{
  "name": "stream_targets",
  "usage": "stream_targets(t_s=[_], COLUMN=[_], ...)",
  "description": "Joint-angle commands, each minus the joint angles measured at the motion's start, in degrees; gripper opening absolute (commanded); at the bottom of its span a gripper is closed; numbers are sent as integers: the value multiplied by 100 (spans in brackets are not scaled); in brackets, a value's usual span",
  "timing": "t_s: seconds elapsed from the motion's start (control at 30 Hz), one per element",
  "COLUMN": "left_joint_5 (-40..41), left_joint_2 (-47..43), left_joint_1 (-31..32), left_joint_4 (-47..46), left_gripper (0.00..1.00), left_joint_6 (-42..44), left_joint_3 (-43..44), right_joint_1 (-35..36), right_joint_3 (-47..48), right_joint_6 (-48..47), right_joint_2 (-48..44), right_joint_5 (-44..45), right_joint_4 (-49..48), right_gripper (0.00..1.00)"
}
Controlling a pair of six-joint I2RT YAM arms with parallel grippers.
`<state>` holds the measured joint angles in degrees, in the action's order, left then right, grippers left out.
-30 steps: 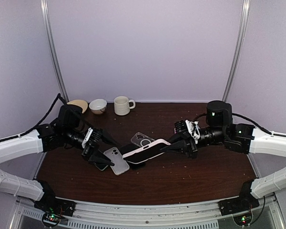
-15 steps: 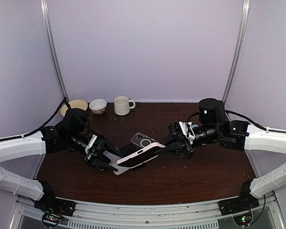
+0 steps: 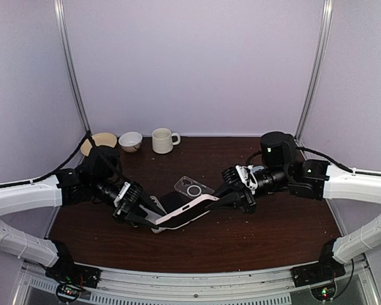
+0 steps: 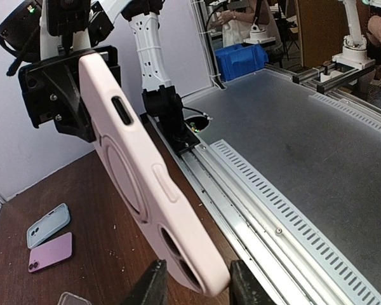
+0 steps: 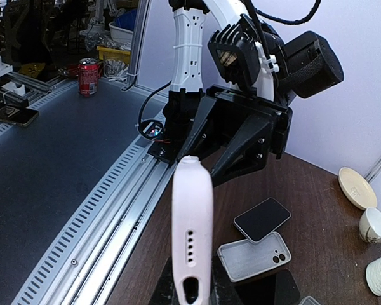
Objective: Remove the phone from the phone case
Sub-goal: Remove the top left corner of the phone from the phone case.
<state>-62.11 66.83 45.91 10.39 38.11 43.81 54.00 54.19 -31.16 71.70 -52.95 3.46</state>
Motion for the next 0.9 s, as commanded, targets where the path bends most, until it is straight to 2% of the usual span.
stream_targets(t_s=[0.0, 0.07, 0.43, 0.87], left_joint_5=[-170, -183, -337, -641], left_joint_2=[53, 59, 65, 183], left_joint_1=[53, 65, 180, 207], left_joint_4=[-117, -112, 8, 253], left_gripper=[35, 31, 25, 21], left_joint_6=[122, 124, 153, 178], left_joint_3=[17, 25, 68, 162], right_joint_1=[52, 58, 67, 126], right_joint_3=[285, 285, 407, 725], right_joint_6=[-26, -14, 4, -62], right_joint_2=[22, 51, 238, 529], right_joint_5=[-290, -381, -1025, -1604], right_joint_4=[-276, -292, -318, -95], right_gripper=[0, 0, 0, 0])
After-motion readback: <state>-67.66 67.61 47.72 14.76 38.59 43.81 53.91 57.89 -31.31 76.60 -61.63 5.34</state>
